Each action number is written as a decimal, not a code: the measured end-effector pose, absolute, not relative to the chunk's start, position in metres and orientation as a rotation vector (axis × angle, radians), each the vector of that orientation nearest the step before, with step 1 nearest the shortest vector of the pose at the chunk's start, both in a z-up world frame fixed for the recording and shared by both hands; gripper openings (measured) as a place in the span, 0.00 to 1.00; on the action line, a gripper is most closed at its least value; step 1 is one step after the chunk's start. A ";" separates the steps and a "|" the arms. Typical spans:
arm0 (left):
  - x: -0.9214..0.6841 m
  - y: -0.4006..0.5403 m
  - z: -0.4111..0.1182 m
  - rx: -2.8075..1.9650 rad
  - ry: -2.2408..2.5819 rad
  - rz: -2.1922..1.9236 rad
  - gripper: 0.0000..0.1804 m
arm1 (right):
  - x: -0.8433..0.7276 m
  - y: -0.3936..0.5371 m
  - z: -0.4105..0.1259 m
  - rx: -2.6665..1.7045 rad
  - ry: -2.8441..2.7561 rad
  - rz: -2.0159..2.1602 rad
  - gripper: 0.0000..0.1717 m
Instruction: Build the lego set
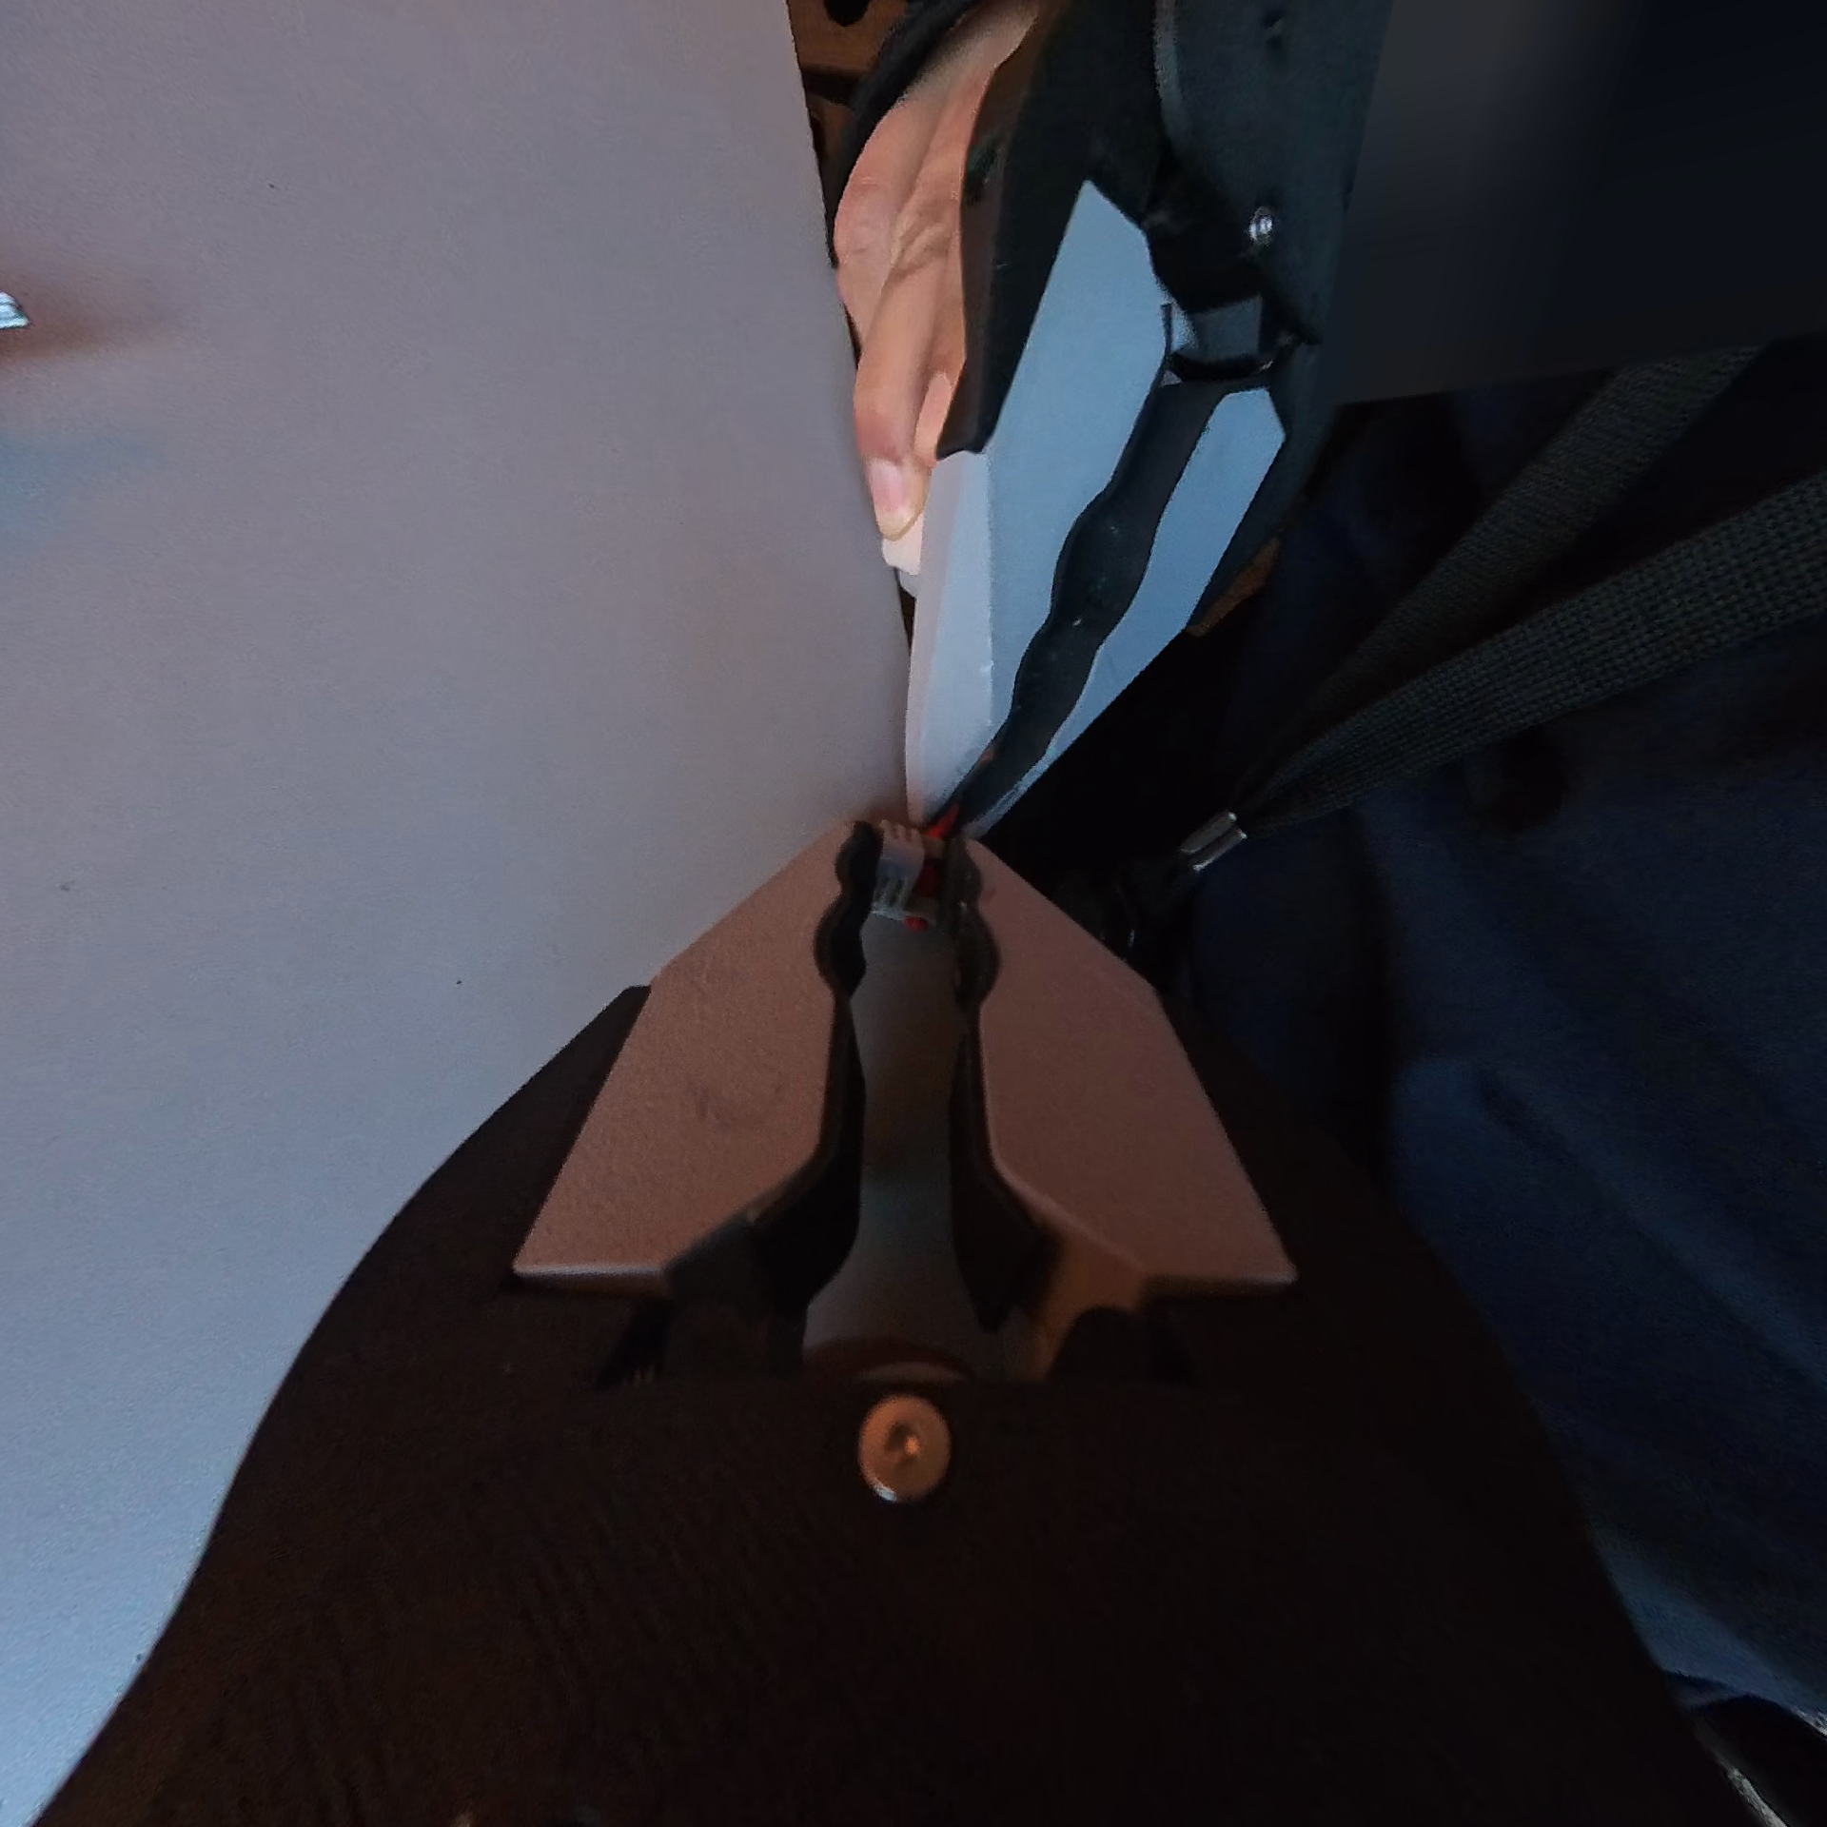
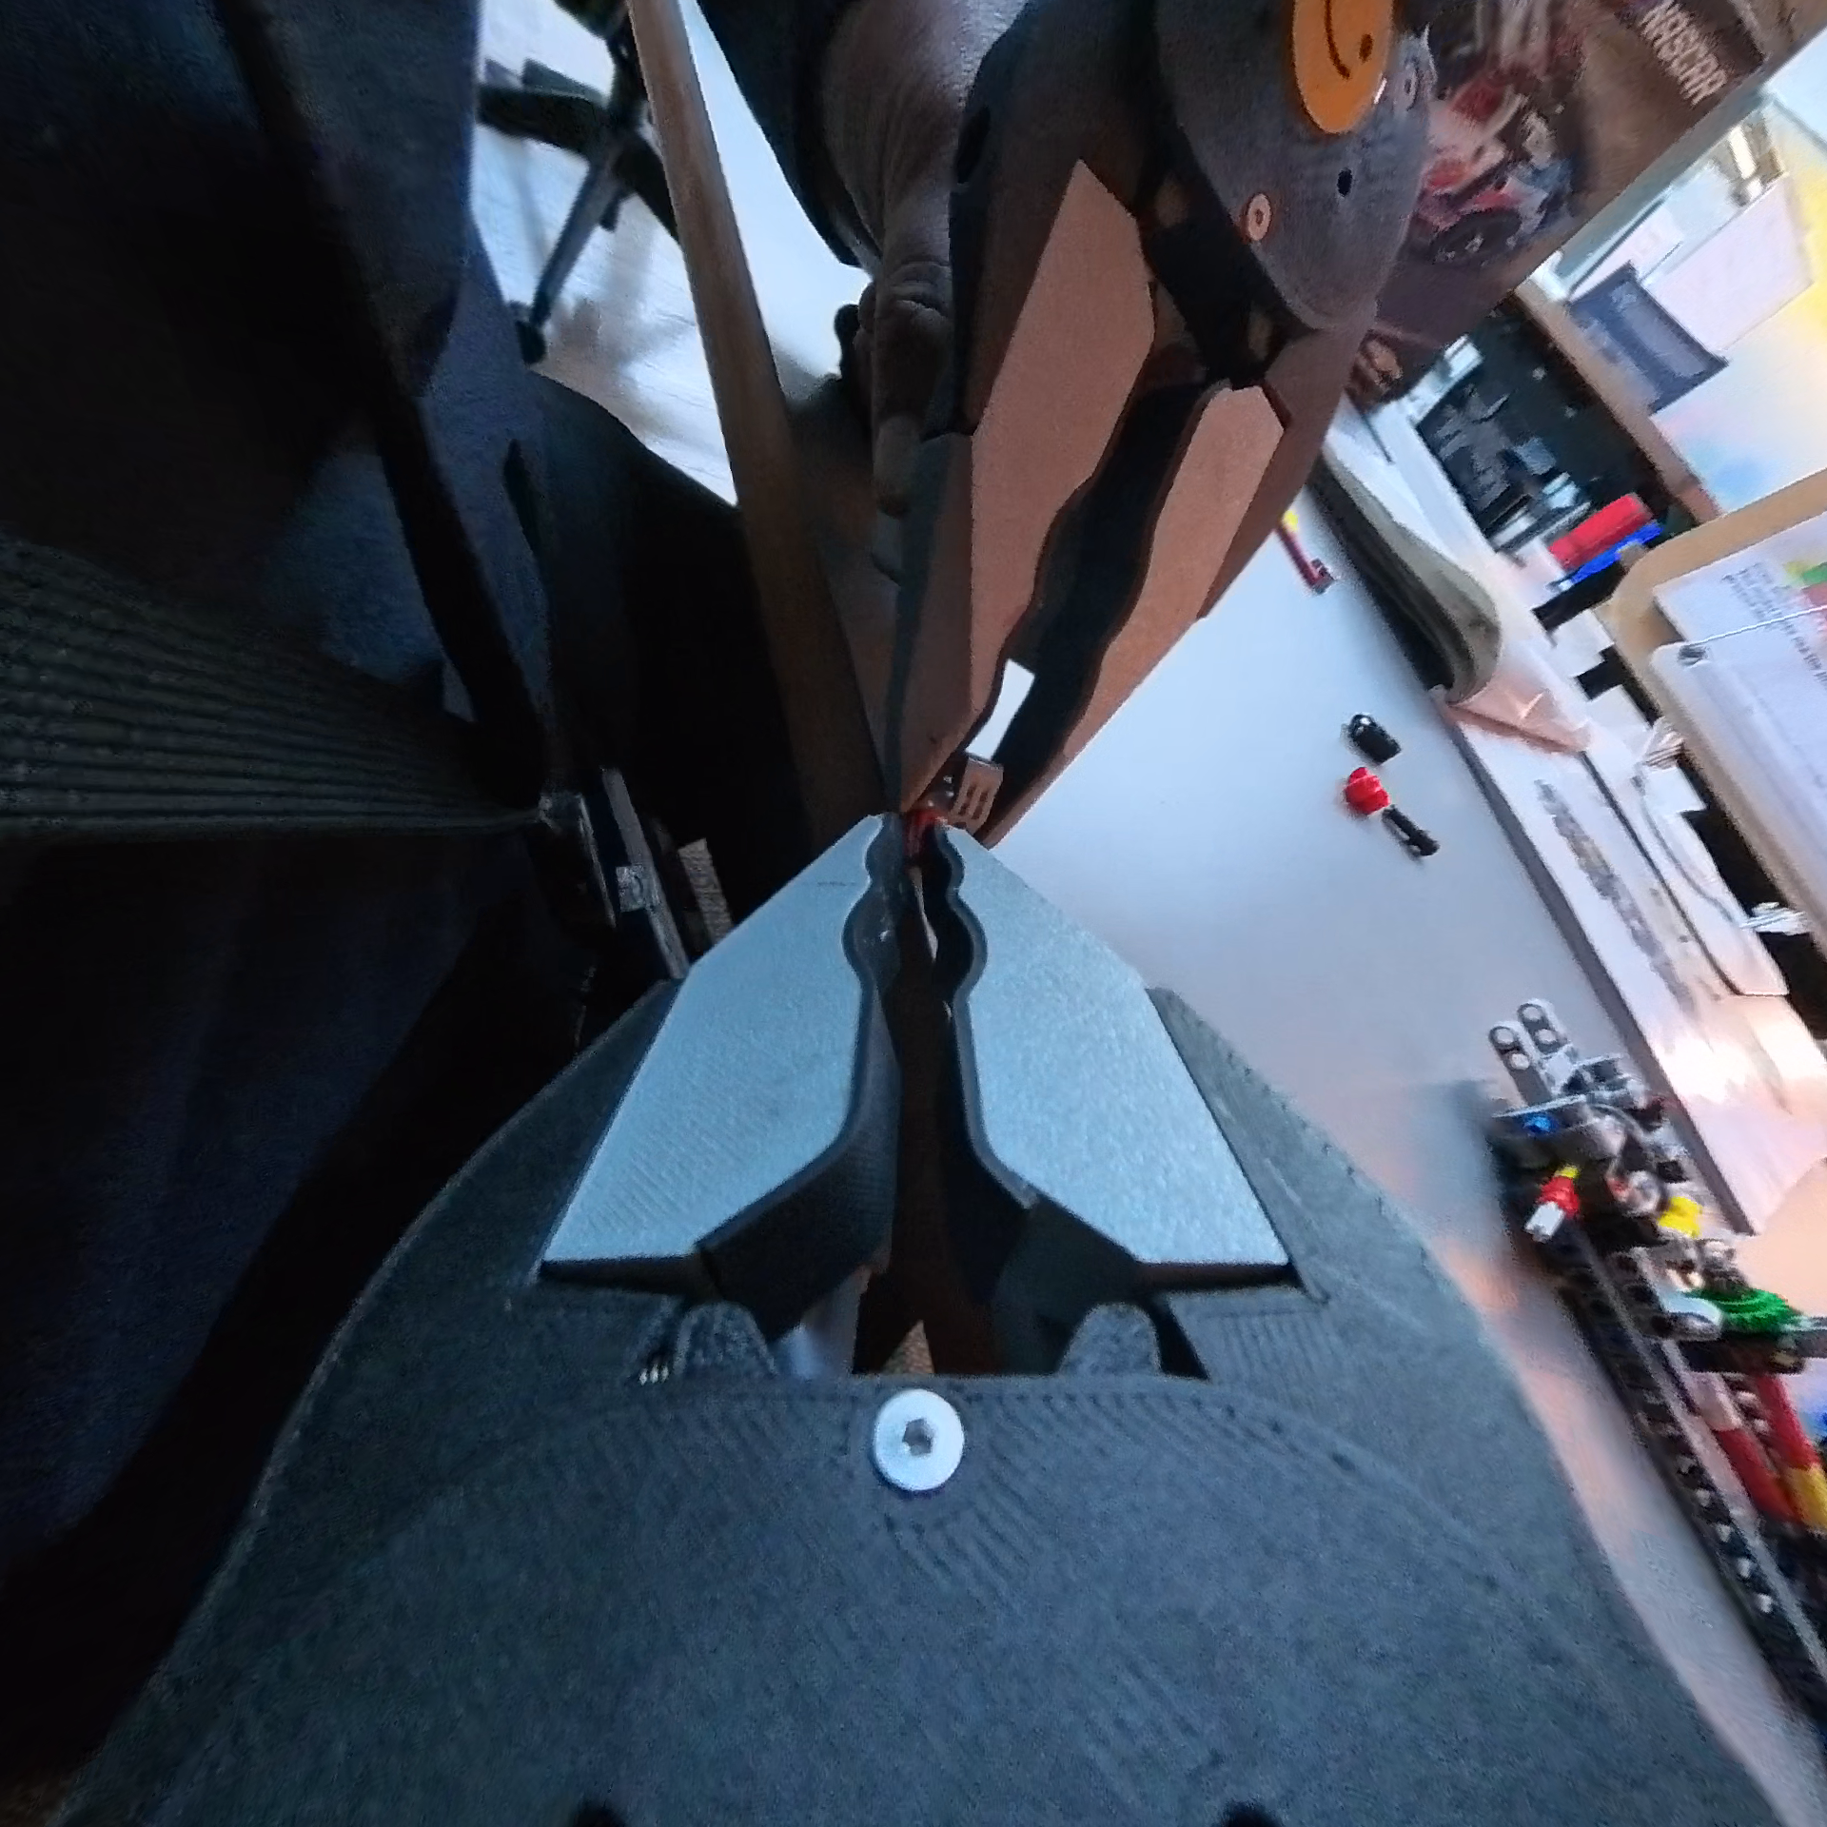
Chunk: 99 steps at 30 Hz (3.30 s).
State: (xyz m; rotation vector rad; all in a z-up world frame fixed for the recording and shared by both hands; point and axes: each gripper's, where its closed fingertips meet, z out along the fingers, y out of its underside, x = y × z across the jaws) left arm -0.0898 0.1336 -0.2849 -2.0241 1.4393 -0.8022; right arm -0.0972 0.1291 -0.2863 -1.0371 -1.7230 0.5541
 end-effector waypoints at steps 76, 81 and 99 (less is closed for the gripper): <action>-0.209 0.228 -0.239 -1.870 0.934 -0.671 0.04 | -0.211 0.225 -0.245 -1.556 -1.575 0.982 0.01; -0.215 0.229 -0.232 -1.876 0.861 -0.832 0.05 | -0.219 0.225 -0.240 -1.579 -1.558 1.106 0.01; -0.228 0.218 -0.252 -1.902 1.112 -0.678 0.04 | -0.228 0.211 -0.259 -1.564 -1.784 1.068 0.01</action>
